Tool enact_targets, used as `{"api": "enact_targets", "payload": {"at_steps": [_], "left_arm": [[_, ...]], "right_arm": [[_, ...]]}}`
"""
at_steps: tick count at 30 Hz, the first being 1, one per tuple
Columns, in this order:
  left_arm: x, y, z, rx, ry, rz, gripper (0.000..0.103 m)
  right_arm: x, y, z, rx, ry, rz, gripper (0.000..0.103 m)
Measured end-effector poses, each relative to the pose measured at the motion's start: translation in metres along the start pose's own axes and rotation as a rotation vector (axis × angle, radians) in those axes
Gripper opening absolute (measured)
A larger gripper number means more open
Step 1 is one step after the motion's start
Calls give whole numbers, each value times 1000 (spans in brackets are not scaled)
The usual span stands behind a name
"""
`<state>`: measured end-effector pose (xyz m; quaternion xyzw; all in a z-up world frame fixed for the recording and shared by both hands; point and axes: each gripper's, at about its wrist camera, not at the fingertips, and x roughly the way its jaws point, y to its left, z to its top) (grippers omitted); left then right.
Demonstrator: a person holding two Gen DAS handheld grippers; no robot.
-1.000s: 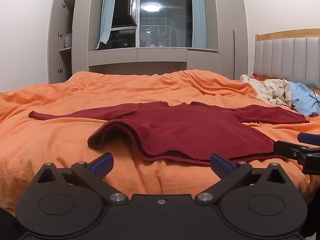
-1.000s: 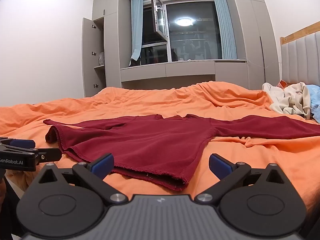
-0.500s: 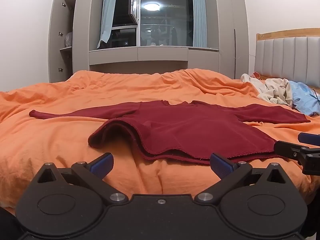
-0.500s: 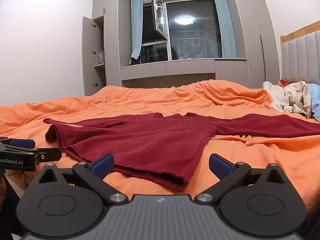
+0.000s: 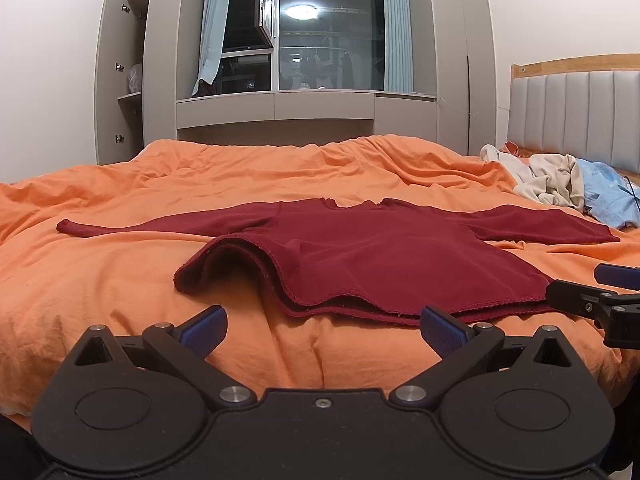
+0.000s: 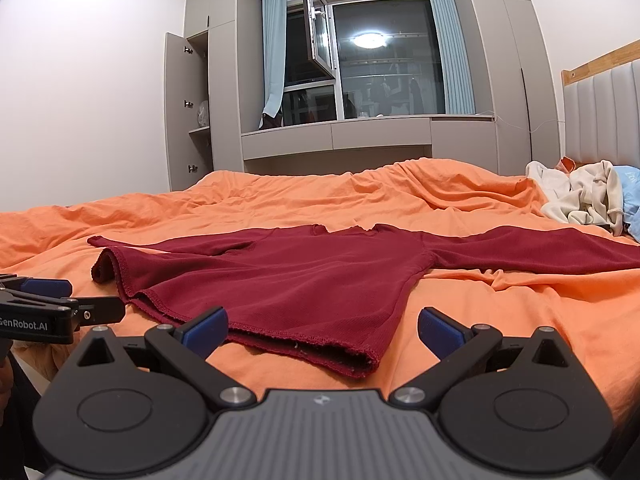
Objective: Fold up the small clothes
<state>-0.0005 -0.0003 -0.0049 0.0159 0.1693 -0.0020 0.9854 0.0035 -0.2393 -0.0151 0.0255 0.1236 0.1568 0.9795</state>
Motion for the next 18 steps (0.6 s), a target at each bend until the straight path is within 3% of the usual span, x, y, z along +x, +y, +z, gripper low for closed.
{"api": "enact_targets", "payload": {"at_steps": [18], "left_arm": [[1, 0, -1, -1, 3, 3, 102]], "right_arm": [[1, 0, 0, 1, 2, 0, 103]]}}
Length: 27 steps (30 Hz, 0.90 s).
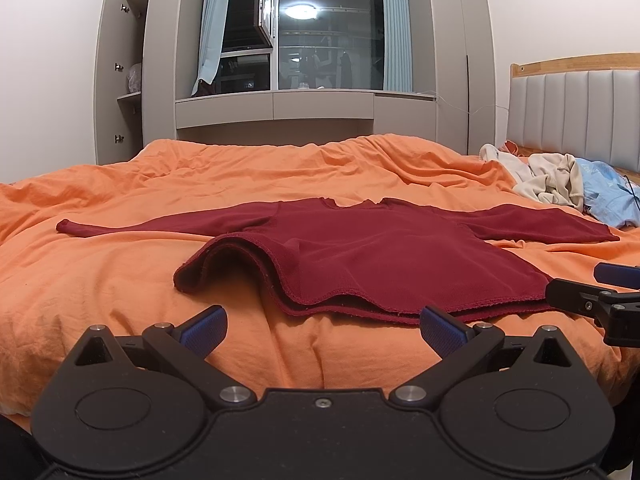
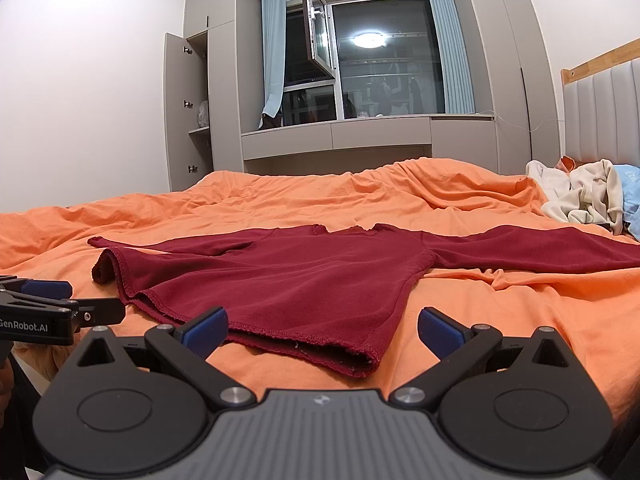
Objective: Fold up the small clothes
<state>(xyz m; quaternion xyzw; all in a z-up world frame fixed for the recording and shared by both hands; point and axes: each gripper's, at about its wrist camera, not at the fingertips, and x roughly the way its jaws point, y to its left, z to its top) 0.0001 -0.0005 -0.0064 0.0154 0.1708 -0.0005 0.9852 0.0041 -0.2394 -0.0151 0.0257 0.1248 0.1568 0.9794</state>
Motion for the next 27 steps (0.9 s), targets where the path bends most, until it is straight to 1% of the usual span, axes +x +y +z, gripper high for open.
{"api": "enact_targets", "payload": {"at_steps": [27], "left_arm": [[0, 0, 1, 2, 3, -1, 102]], "right_arm": [[0, -1, 1, 6, 3, -4, 103]]}}
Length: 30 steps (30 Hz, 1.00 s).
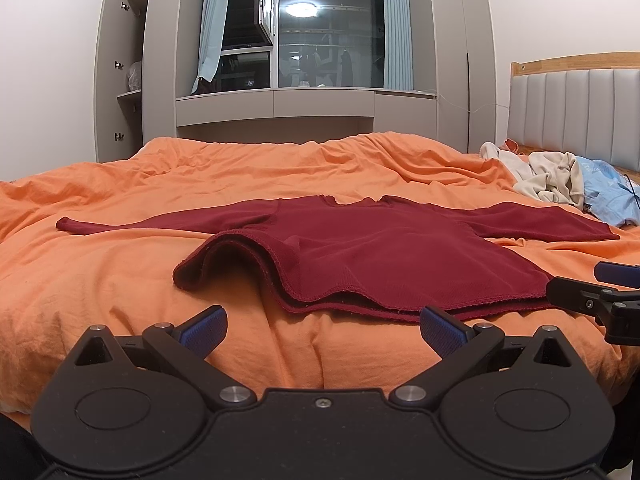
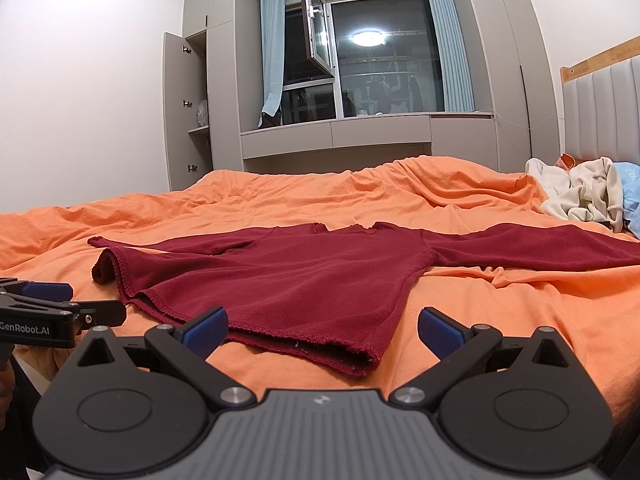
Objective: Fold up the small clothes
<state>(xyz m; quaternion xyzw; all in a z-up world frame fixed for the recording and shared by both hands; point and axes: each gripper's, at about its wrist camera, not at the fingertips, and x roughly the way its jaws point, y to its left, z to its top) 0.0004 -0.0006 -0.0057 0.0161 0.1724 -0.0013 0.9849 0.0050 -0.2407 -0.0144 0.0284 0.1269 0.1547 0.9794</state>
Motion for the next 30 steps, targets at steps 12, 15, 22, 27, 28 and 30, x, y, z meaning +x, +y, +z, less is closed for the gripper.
{"api": "enact_targets", "payload": {"at_steps": [12, 15, 22, 27, 28, 30], "left_arm": [[2, -1, -3, -1, 5, -1, 102], [17, -1, -11, -3, 15, -4, 102], [22, 1, -3, -17, 37, -14, 102], [34, 3, 12, -45, 89, -37, 102], [37, 3, 16, -48, 92, -41, 102], [42, 2, 26, -43, 96, -43, 102]], "right_arm": [[0, 0, -1, 27, 5, -4, 103], [3, -3, 4, 36, 12, -3, 103], [17, -20, 28, 67, 44, -13, 103], [39, -47, 57, 108, 83, -46, 103], [45, -54, 62, 113, 98, -69, 103], [57, -67, 71, 111, 132, -124, 103]]}}
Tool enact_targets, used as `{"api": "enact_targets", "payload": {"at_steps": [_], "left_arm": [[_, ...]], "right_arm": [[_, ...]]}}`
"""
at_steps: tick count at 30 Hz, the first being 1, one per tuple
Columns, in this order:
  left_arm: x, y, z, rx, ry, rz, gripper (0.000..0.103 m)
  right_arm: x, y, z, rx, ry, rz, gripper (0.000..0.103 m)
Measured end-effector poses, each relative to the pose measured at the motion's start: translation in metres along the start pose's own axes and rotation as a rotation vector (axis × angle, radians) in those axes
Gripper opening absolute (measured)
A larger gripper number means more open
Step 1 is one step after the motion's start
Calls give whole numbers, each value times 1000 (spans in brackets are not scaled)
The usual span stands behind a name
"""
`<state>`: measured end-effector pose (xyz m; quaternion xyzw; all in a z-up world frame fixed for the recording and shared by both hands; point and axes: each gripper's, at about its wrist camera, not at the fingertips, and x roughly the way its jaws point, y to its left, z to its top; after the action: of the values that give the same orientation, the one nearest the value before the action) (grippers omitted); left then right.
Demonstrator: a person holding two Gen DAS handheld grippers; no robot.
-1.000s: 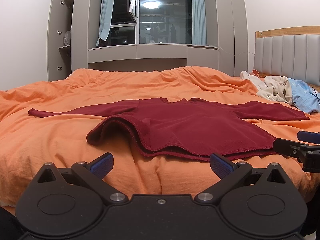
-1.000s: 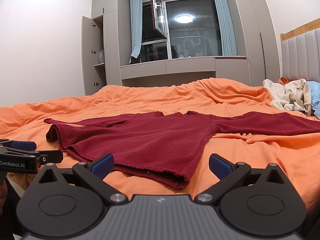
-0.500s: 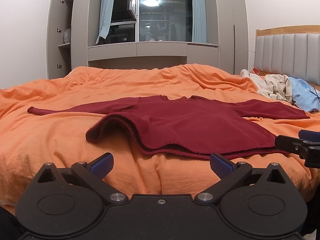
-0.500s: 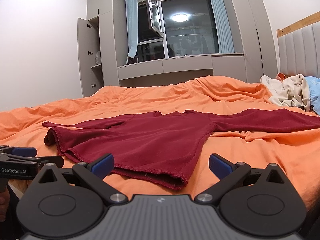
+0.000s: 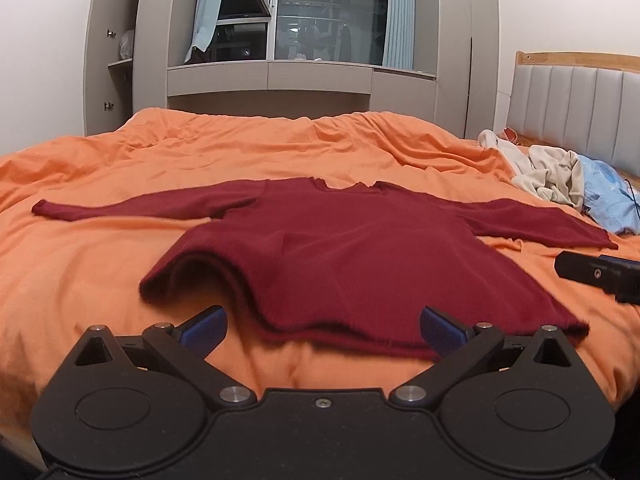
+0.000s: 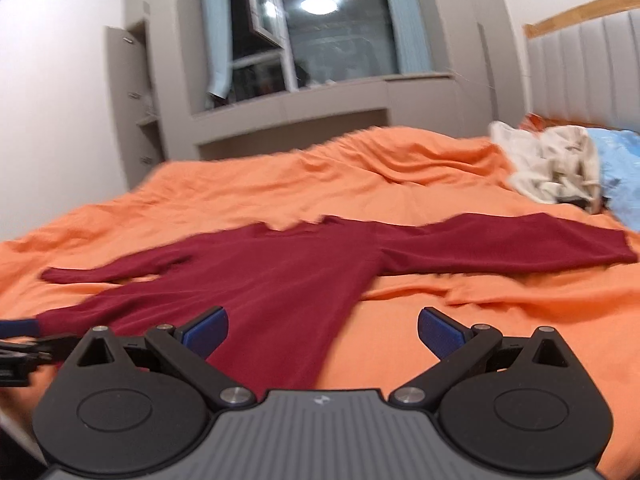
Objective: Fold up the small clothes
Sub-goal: 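Move the right gripper toward the sweater sleeve cuff nearest it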
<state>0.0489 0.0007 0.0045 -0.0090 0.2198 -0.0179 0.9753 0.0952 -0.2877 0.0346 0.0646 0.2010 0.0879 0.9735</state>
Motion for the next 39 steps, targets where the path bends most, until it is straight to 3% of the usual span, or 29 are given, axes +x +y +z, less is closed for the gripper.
{"api": "enact_targets", "payload": {"at_steps": [5, 16, 22, 28, 34, 39], "left_arm": [[17, -11, 34, 46, 9, 27, 102], [89, -20, 91, 63, 46, 43, 102], [128, -30, 109, 102, 63, 39, 102], [175, -40, 115, 102, 138, 8, 102], [205, -37, 109, 71, 193, -21, 102], [217, -27, 96, 43, 248, -18, 102]], "right_arm": [[31, -33, 25, 20, 65, -167, 103], [71, -84, 58, 11, 41, -287, 103], [95, -86, 67, -57, 53, -287, 103], [116, -90, 70, -80, 62, -263, 103], [139, -110, 71, 39, 111, -235, 103], [141, -143, 62, 192, 68, -176, 103]]}}
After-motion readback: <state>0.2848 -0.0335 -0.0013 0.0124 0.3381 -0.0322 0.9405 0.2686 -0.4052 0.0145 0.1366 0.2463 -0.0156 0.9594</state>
